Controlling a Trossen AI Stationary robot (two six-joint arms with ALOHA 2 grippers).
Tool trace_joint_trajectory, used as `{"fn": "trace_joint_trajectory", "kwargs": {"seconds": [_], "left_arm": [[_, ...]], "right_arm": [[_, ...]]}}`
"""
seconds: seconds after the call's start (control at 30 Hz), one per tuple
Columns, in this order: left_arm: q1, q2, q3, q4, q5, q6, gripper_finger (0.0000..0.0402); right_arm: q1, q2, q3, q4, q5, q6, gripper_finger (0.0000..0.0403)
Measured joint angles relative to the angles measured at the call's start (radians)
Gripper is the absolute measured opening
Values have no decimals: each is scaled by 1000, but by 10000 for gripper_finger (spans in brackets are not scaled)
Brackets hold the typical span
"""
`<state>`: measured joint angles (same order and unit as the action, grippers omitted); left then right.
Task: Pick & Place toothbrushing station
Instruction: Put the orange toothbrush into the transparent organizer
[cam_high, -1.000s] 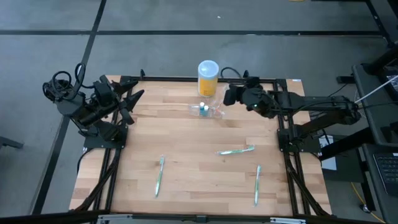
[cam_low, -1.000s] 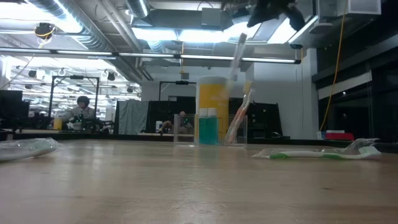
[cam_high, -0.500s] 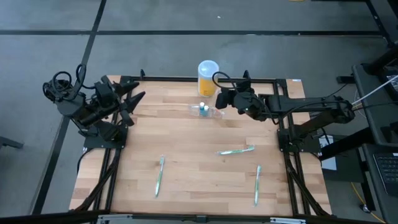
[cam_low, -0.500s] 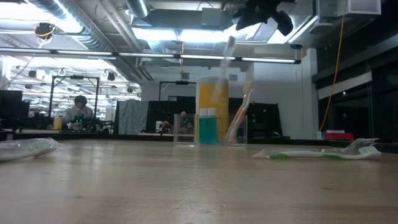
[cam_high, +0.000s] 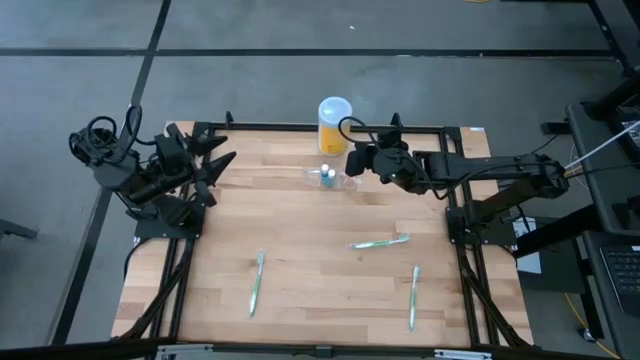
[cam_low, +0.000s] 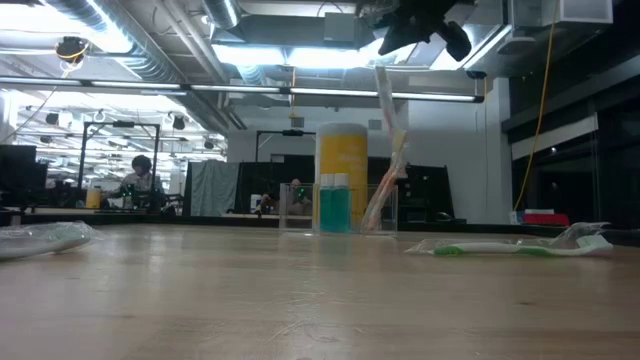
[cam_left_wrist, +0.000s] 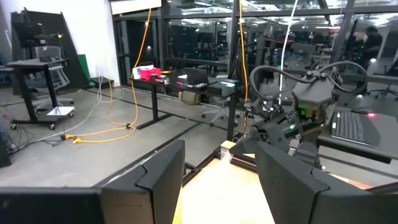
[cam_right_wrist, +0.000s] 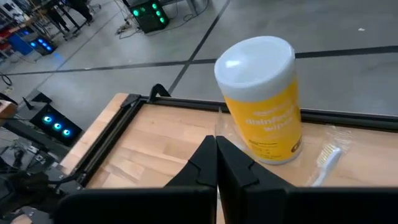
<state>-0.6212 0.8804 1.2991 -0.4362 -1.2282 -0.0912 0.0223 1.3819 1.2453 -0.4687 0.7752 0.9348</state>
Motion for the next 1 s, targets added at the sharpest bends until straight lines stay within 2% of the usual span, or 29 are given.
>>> {"fn": "trace_joint_trajectory", "kwargs": {"seconds": [0.67,1.0], "left_arm": [[0,9,0,0,0,-1,194],[0,9,0,0,14,0,194]], "right_arm": [[0,8,0,-38,-14,0,0],[0,52,-21,-82,-24,70,0]]}}
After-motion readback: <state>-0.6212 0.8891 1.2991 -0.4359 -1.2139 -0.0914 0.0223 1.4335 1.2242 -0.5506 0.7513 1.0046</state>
